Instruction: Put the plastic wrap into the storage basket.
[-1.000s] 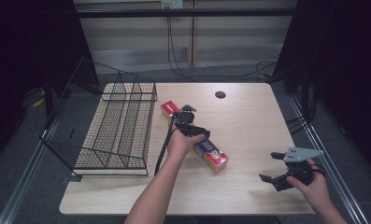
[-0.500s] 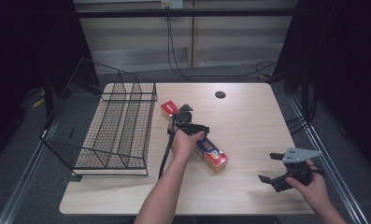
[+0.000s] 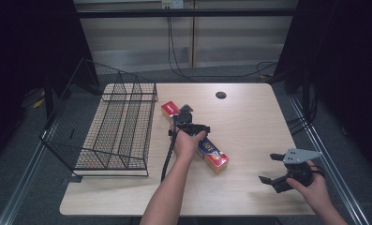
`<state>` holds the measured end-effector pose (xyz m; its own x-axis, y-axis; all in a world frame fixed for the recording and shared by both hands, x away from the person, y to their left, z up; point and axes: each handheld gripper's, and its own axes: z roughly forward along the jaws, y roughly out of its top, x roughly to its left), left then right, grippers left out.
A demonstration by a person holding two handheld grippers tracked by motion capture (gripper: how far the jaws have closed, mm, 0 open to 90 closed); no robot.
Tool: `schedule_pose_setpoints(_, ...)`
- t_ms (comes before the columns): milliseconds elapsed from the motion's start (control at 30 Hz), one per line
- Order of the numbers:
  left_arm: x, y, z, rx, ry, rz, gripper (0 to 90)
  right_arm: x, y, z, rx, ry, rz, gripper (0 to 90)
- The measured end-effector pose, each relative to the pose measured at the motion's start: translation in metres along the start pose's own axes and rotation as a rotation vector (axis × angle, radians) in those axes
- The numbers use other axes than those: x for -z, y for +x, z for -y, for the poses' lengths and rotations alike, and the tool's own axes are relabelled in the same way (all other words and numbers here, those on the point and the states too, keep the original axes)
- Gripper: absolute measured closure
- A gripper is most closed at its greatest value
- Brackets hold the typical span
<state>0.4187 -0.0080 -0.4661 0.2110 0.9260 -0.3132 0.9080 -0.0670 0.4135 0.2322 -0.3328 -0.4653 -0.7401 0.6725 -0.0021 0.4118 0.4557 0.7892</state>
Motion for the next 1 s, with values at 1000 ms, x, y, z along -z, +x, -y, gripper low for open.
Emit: schedule_pose_setpoints(1000, 0.0017, 0.0025, -0.0050, 0.040, 0.112, 0.015, 6.3, 0.0012, -0.0005, 0.0003, 0.001, 0.000, -0.001, 4.5)
